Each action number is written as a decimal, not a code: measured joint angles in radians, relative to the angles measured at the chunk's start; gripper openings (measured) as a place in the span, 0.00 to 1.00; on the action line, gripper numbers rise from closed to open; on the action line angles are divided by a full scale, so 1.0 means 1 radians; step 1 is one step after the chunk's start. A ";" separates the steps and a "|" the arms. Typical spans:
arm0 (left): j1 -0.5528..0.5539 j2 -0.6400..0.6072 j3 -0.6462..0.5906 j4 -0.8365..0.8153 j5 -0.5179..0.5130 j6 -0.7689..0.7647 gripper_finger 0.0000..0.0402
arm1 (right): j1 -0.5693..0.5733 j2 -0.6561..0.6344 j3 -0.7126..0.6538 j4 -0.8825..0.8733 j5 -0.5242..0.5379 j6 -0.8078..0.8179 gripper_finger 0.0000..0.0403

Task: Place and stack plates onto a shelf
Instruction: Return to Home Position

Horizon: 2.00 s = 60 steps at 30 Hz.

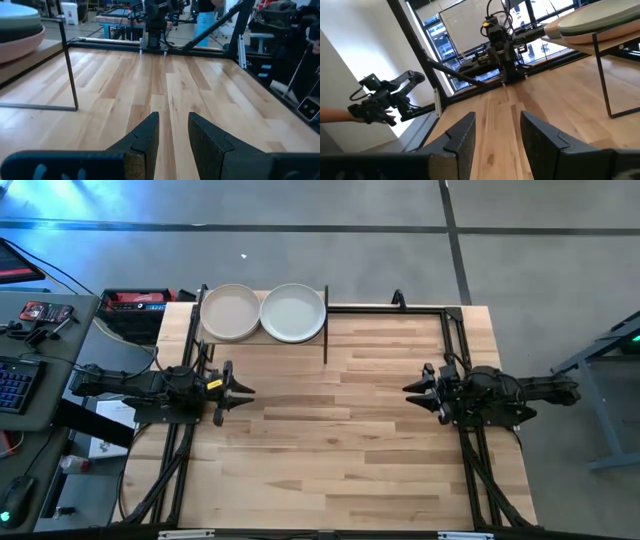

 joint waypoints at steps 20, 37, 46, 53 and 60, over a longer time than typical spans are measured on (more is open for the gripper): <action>0.000 0.000 0.000 0.000 0.000 0.048 0.23 | 0.000 0.002 0.000 -0.091 0.036 -0.023 0.34; 0.000 0.000 0.000 0.000 0.000 0.048 0.23 | 0.000 0.002 0.001 -0.093 0.035 -0.023 0.34; 0.000 0.000 0.000 0.000 0.000 0.048 0.23 | 0.000 0.002 0.001 -0.093 0.035 -0.023 0.34; 0.000 0.000 0.000 0.000 0.000 0.048 0.23 | 0.000 0.002 0.001 -0.094 0.035 -0.023 0.34; 0.000 0.000 0.000 0.000 0.000 0.048 0.23 | 0.000 0.002 0.001 -0.094 0.035 -0.023 0.34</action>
